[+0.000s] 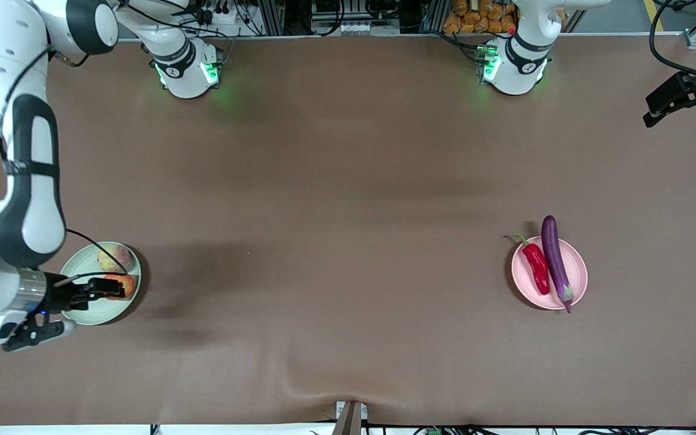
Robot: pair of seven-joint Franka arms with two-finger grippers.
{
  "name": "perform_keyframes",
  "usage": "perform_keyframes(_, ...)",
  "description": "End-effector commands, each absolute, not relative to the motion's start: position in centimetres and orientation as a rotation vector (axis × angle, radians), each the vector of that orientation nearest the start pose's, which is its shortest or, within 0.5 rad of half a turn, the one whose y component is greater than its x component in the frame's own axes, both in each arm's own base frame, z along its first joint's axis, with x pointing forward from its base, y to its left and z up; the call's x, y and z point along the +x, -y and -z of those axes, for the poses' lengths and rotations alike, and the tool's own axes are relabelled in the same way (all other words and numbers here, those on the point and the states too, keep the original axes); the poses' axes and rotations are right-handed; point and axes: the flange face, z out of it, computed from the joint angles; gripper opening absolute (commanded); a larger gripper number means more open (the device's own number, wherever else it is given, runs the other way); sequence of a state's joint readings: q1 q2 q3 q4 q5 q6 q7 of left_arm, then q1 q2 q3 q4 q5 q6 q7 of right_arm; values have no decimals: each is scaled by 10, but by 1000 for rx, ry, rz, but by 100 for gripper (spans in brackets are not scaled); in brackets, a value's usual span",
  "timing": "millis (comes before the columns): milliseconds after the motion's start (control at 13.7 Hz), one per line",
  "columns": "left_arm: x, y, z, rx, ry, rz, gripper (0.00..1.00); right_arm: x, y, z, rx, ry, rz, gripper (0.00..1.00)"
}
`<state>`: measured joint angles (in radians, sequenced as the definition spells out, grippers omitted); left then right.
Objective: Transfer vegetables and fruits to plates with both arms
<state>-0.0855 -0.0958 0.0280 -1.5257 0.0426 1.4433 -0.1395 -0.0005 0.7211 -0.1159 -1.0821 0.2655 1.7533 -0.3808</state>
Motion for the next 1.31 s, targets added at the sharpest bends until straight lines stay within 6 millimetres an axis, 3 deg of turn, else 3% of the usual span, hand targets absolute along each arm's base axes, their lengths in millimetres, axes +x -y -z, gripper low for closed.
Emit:
perform_keyframes(0,517,26,-689,-3107,132,2,100,719,46,-486,-2958,209,20,100)
perform_keyframes(219,517,27,-690,-3103,129,6,100,679,32,-554,-3052,-7,-86,100)
perform_keyframes(438,517,28,-690,-3106,126,5,100,627,-14,-621,-3172,-215,-163,100)
perform_keyframes(584,516,31,-690,-3111,118,2,100,598,-23,-641,-3176,-300,-191,100)
perform_keyframes(730,516,34,-690,-3115,112,-3,100,575,-22,-638,-3180,-306,-145,100)
perform_keyframes(876,514,33,-691,-3118,118,-13,100,560,-24,-622,-3178,-309,-91,100)
perform_keyframes(1094,513,34,-691,-3116,114,-20,100,555,-26,-620,-3156,-366,-89,100)
perform_keyframes(1240,511,35,-694,-3115,112,-13,100,558,-18,-631,-3144,-375,-65,100)
